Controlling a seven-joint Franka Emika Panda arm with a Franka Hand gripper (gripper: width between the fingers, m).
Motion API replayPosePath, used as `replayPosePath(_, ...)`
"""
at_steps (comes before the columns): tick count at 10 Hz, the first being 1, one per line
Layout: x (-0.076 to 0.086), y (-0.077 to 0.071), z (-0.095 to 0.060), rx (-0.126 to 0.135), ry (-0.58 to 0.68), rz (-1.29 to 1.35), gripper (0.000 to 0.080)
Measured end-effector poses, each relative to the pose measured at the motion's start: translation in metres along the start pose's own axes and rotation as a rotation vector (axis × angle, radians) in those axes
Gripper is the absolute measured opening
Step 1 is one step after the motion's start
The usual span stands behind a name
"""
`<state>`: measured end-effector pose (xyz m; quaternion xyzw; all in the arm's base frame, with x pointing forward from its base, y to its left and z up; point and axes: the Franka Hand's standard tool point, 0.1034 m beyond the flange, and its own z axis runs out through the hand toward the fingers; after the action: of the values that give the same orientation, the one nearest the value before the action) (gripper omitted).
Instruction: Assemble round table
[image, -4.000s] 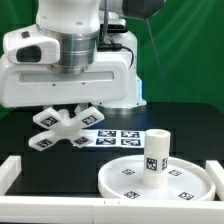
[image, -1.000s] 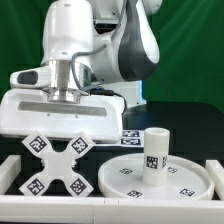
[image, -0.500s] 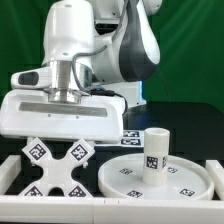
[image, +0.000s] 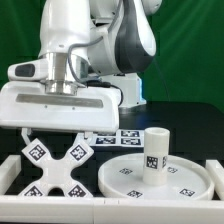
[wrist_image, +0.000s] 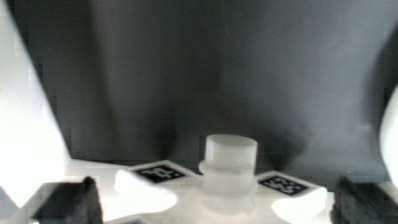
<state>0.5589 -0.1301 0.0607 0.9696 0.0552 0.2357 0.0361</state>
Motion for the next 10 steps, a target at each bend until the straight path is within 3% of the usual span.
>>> replayPosePath(2,-0.004,-0.002,-0.010,0.009,-0.017,-0.002,0.0649)
replayPosePath(3,-0.001,-0.008,-0.014,0.033,-0.040,0.002,0.0649)
replayPosePath(6,0.035,-0.016,-0.024,0.095,-0.068,-0.006,0.0649)
replayPosePath(7,0.055,-0.017,-0.023,0.116,-0.074,-0.001,0.0649)
replayPosePath(8,0.079,-0.016,-0.021,0.115,-0.054,-0.005,0.0649)
replayPosePath(10,0.086,-0.014,-0.017,0.112,-0.047,-0.008,0.0649)
